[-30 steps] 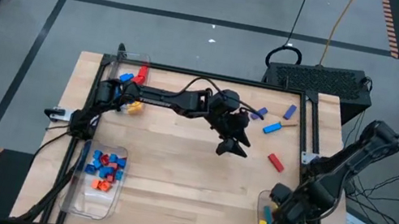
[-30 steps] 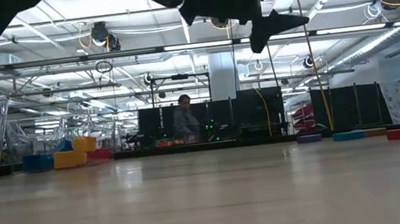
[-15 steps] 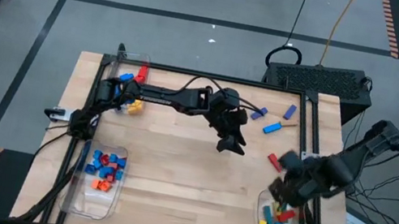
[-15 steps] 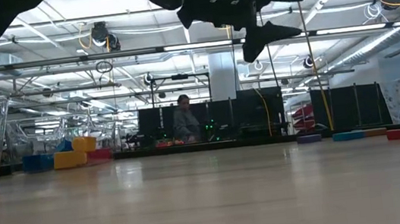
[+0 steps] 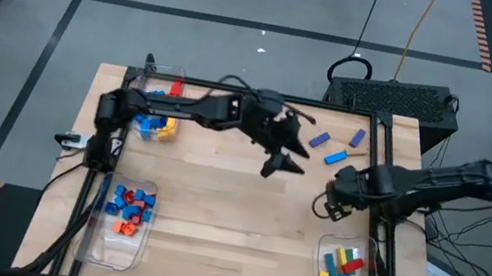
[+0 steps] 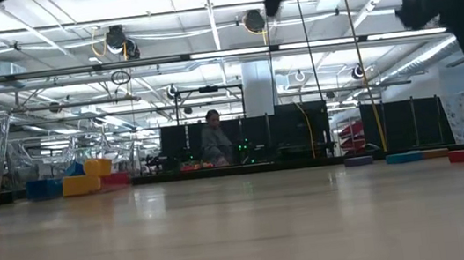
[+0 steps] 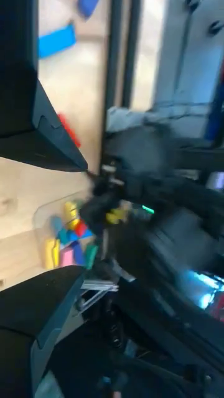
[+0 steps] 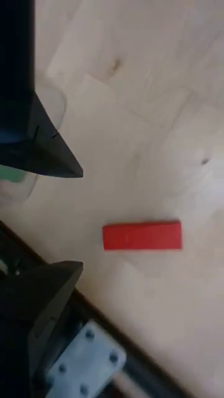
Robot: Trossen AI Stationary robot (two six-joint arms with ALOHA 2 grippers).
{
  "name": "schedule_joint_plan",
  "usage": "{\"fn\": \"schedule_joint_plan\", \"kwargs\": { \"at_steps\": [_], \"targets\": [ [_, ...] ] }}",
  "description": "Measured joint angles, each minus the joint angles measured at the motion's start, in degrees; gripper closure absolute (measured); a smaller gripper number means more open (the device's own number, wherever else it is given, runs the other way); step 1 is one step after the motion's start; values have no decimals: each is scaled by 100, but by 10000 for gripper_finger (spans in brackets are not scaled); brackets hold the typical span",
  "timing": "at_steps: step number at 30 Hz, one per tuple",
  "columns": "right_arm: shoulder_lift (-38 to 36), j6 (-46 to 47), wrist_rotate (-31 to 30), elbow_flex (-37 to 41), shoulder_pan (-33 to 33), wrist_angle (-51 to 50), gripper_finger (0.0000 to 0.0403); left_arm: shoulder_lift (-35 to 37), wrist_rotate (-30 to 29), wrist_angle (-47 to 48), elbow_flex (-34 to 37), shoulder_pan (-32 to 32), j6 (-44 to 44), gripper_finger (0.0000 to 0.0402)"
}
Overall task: Sort blocks by size
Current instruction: Put the red rectangular block into the bottom right transparent bin
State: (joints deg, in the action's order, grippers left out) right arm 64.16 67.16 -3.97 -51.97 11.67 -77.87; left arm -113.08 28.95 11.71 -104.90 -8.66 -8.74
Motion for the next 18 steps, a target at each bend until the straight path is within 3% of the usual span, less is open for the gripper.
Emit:
{"fn": "schedule_joint_plan", "kwargs": {
  "at_steps": [7,18],
  "targets": [
    [0,-876,668,1195,-851,1338,165,720,-283,399,0,-62,383,142],
    [48,-1799,706,2105,-1600,2283,145,1095,-693,903,-7,-64,634,142]
  ]
}}
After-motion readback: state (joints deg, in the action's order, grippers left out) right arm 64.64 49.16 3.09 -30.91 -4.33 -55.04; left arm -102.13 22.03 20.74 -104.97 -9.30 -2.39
